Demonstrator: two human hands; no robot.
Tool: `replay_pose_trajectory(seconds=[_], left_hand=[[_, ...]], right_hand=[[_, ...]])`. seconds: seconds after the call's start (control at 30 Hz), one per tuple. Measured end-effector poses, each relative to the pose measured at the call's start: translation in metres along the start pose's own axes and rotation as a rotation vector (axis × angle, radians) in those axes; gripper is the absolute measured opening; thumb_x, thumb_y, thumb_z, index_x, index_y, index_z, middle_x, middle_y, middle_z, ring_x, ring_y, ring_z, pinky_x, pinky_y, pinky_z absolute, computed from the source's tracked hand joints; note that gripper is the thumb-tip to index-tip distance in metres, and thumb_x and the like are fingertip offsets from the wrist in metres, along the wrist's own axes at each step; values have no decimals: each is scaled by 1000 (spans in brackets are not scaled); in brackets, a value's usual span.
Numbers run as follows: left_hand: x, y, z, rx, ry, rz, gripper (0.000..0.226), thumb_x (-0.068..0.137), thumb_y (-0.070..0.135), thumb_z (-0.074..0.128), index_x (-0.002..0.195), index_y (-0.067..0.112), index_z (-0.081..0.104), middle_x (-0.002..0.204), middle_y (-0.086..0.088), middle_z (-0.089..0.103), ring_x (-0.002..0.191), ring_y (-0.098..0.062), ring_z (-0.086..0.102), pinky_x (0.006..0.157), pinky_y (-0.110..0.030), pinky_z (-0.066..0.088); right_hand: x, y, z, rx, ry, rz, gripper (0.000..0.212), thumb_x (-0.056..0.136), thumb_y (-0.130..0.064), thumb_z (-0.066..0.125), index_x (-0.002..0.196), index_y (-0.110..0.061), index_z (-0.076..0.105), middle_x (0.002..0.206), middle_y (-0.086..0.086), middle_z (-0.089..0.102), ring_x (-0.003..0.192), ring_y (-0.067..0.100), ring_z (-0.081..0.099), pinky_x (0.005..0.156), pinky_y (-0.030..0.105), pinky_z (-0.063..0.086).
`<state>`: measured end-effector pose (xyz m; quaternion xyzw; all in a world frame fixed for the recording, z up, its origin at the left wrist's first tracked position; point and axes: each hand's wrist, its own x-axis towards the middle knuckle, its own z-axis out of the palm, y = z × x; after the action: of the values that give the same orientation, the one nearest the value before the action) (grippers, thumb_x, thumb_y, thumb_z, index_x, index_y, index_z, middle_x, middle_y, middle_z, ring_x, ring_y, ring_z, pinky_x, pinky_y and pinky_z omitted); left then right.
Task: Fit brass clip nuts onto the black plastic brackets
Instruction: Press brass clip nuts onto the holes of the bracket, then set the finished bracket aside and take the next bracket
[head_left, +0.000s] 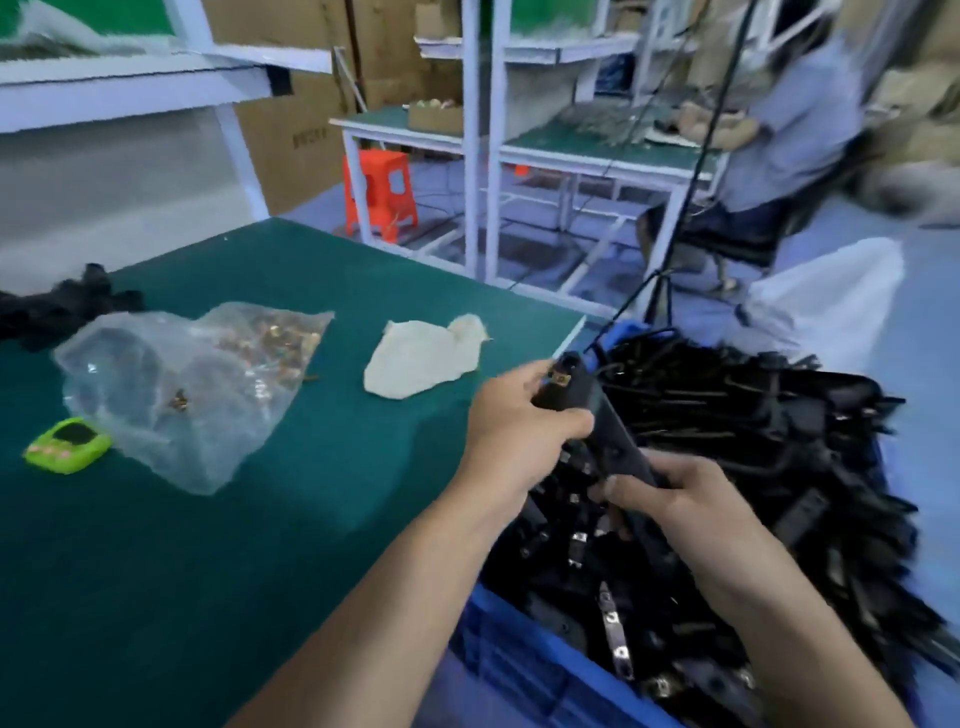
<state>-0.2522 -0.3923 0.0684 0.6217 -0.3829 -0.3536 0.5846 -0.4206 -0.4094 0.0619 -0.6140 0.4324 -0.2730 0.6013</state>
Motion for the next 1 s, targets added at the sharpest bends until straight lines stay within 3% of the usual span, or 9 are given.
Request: replay_pose_trajectory(seconds=[0.17,0.27,0.37,0.47,0.53,0.63,0.77,0.9,1.0], left_hand=[[17,-36,76,-197,-192,-387,29,79,-6,76,95,18,76,73,4,74,65,-16,64,60,-26,49],[26,-46,98,-295,-316,-495,30,87,-9,70,92,19,77,80,3,78,68,-8,72,65,-20,57],[40,-43,115,-398,-352,-537,29,92,-1,70,116,16,69,103,0,76,92,-11,72,84,-26,58],[60,-28,130,-429,-368,-519,55,94,11,72,143,19,49,129,-3,63,127,-19,57,105,-37,48],[73,-16,138,-382,-372,-487,69,90,10,76,151,17,44,143,-5,57,133,-22,52,110,-38,45],[80,-3,140,-239,-406,-422,70,84,10,81,146,22,52,139,-2,56,124,-22,56,105,-35,46],[89,-2,125,-97,-358,-378,58,81,19,80,136,27,63,129,2,63,117,-18,60,101,-36,49],[83,-10,112,-119,-231,-394,27,87,14,70,102,36,75,104,4,74,95,-14,67,62,-26,49],[64,-25,105,-71,-158,-364,31,89,13,62,86,39,78,92,14,77,93,-10,69,57,-22,50]], right_hand=[[-6,44,-62,67,106,156,11,91,5,61,86,3,71,76,25,69,60,25,62,52,28,47],[6,62,-84,78,285,208,12,89,8,61,88,4,72,74,22,69,60,29,60,53,33,44],[31,57,-99,152,374,250,11,91,6,61,89,5,71,74,21,69,59,27,63,51,31,48],[73,23,-122,401,561,229,8,93,5,59,88,7,65,73,21,69,63,29,68,56,33,59],[107,-4,-138,543,631,148,5,96,-2,60,92,1,62,79,16,66,73,29,67,65,43,62],[137,-22,-142,328,564,195,10,95,-22,66,94,-13,64,92,5,65,89,26,65,81,52,58],[139,3,-97,184,465,275,9,91,-18,65,92,-9,68,88,11,68,77,23,63,65,36,53],[131,33,-33,216,365,255,19,93,-13,56,79,-10,67,77,14,69,71,23,65,60,30,50],[123,37,0,205,273,228,25,103,-9,41,86,-22,52,75,-4,51,67,13,51,60,28,41]])
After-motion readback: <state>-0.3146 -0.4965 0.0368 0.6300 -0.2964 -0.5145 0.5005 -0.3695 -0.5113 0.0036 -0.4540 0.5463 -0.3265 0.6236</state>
